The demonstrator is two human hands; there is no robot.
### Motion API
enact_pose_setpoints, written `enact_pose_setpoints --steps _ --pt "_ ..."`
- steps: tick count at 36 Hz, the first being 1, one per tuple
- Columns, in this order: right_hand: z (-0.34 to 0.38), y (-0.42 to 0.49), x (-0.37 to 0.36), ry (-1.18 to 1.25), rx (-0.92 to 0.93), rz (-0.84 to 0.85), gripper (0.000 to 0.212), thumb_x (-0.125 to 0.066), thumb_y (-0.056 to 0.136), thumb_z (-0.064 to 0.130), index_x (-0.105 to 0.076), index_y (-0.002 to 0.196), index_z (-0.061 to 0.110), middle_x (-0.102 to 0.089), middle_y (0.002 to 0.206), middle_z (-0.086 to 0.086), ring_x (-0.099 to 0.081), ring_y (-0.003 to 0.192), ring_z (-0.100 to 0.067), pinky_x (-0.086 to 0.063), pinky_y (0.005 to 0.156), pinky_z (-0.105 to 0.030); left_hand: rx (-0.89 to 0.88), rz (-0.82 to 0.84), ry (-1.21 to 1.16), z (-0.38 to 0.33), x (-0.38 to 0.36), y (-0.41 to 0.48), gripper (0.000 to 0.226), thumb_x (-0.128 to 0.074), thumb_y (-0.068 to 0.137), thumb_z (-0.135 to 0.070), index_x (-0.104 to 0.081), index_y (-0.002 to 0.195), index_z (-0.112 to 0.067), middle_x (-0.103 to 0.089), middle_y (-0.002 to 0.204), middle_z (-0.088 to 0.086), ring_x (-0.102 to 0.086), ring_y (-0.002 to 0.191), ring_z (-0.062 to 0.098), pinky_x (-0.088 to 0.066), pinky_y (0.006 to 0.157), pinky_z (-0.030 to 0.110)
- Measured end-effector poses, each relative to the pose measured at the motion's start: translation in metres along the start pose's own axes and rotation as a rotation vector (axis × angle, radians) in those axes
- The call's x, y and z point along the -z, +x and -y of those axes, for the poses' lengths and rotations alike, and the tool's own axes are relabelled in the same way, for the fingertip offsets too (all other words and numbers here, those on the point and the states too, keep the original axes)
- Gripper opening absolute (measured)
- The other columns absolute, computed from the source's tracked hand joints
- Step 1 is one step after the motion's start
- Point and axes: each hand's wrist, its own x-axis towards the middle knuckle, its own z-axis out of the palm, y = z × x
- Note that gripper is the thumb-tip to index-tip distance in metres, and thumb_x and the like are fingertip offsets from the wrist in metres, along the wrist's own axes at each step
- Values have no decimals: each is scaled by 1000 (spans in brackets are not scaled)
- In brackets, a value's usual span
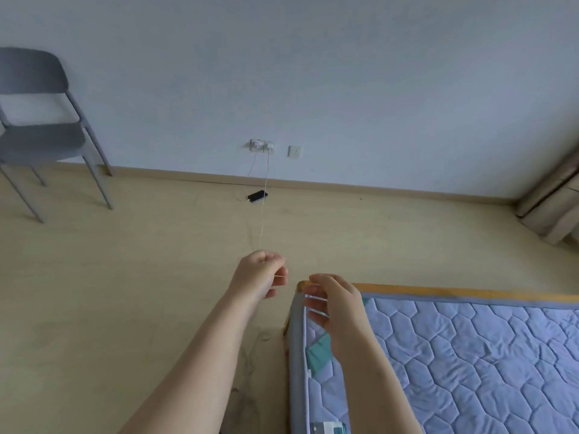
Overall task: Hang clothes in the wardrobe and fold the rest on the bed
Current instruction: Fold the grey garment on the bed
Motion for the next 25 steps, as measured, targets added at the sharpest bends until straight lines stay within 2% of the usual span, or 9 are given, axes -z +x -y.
enact_pose_setpoints --steps 8,13,17,21,25 --pt "79 169 -88 23 -55 -56 13 -52 92 14 -59 82 14 -60 72 -3 -56 63 -17 -41 59 -26 -22 47 99 -84 18 192 13 -52 92 -15 -56 80 -18 -62 75 0 -62 68 14 -45 64 26" --pt "155 256 -131 105 24 -83 12 -52 93 15 -59 83 15 -61 76 -2 -57 66 -17 -45 63 -26 -58 66 138 -147 22 290 9 -52 92 -17 -59 86 -17 -64 78 0 -63 70 13 -47 67 26" --pt "179 303 -138 133 -3 -105 12 -51 93 17 -59 84 16 -62 77 -1 -58 66 -16 -45 63 -26 -15 104 147 -173 7 344 11 -52 92 -17 -59 84 -18 -63 78 0 -63 69 13 -48 68 27" --pt "193 354 -129 207 -86 -195 11 -51 92 15 -59 84 15 -61 77 -2 -57 65 -16 -44 62 -26 -9 169 216 -195 -23 396 9 -52 91 -15 -59 85 -16 -62 77 0 -62 68 12 -47 66 26" --pt "220 416 -114 390 -147 -204 11 -52 91 18 -59 83 16 -60 71 0 -57 62 -15 -43 61 -26 8 238 253 -219 -67 455 9 -52 91 -14 -59 85 -16 -62 78 0 -62 69 12 -47 68 27"
